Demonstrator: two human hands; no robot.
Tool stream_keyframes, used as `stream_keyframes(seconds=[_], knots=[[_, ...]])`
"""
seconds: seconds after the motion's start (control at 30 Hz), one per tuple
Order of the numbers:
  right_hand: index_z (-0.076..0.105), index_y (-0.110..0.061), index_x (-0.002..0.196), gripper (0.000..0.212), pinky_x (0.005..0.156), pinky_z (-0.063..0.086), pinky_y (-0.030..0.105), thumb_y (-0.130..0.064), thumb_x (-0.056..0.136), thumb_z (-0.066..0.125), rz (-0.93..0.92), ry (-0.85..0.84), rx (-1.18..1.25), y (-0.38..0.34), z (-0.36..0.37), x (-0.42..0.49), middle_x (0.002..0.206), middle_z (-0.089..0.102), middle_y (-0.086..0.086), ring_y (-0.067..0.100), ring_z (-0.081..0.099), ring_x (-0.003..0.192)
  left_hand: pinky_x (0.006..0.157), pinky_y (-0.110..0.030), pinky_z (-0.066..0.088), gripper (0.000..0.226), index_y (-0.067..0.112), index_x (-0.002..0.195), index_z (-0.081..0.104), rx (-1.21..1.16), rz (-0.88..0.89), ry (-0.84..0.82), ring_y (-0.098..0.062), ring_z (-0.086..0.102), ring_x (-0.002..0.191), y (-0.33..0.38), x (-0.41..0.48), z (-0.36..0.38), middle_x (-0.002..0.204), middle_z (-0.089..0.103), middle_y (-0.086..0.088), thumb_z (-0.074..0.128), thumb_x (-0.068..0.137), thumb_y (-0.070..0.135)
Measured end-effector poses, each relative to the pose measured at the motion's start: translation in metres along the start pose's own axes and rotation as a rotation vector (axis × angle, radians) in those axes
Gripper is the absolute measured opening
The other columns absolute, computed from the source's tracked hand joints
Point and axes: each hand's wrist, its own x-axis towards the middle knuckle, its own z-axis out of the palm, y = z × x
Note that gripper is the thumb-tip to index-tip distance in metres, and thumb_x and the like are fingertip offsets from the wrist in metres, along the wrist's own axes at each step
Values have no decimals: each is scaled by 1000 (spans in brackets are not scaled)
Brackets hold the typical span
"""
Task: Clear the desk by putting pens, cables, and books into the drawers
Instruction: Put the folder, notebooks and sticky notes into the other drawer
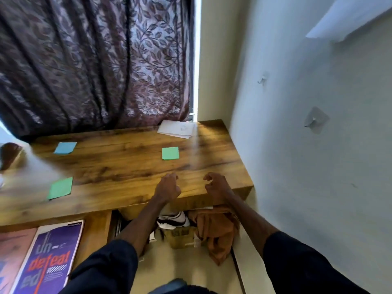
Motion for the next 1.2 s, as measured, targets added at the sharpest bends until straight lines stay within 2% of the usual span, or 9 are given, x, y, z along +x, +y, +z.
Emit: stream_keyframes(seconds=[0.1,0.37,0.6,0.7,0.87,0.97,1.07,1.13,1.2], knots=[[68,-7,116,35,83,53,33,-4,81,67,-19,-13,15,-4,6,33,116,67,5,17,63,99,99,-41,48,43,9,128,56,-16,-52,5,-31,53,123,-13,19,-3,132,57,-14,58,87,21],[67,0,109,29,86,49,39,-2,81,63,-52,-30,-42,-8,32,140,109,70,16,33,65,103,92,-40,50,31,6,113,60,0,-105,8,-32,58,112,-47,101,-15,117,64,-15,58,83,14],[60,-2,122,50,93,47,35,-27,82,79,63,-178,-106,-6,53,220,122,61,11,27,58,114,94,-39,49,39,8,125,58,-12,-134,-34,-31,57,119,-73,181,-30,129,60,-14,59,86,15],[58,-7,125,42,95,43,32,-24,88,70,164,-232,-125,2,67,250,129,60,12,28,55,120,93,-37,51,42,9,128,56,-2,-148,-90,-30,56,122,-86,211,-32,133,59,-14,61,87,15],[62,-3,117,31,95,45,35,-14,88,65,196,-227,-175,9,84,286,122,64,14,32,59,115,91,-34,50,42,8,130,54,21,-151,-160,-28,55,123,-103,249,-26,134,58,-13,61,90,17],[64,1,111,28,88,44,36,-13,87,69,150,-229,-158,10,81,320,116,64,18,33,60,108,93,-34,48,39,8,127,57,9,-173,-167,-29,56,121,-111,273,-29,132,59,-13,58,88,13],[61,-9,89,9,72,44,36,-10,86,70,102,-208,-209,6,71,356,98,63,14,25,56,86,90,-34,49,33,9,118,63,-13,-213,-154,-30,59,116,-119,298,-33,124,64,-12,56,85,9],[55,-13,79,17,62,41,30,-5,83,69,110,-159,-145,8,69,379,85,61,10,22,55,78,90,-33,49,31,12,114,65,-31,-239,-169,-29,59,115,-129,313,-31,120,65,-10,56,84,9],[59,-12,74,12,60,47,32,-3,77,66,166,-56,-23,13,68,400,79,62,6,25,63,75,92,-33,50,27,16,107,67,-49,-273,-186,-26,61,113,-141,329,-28,116,68,-6,56,83,11]])
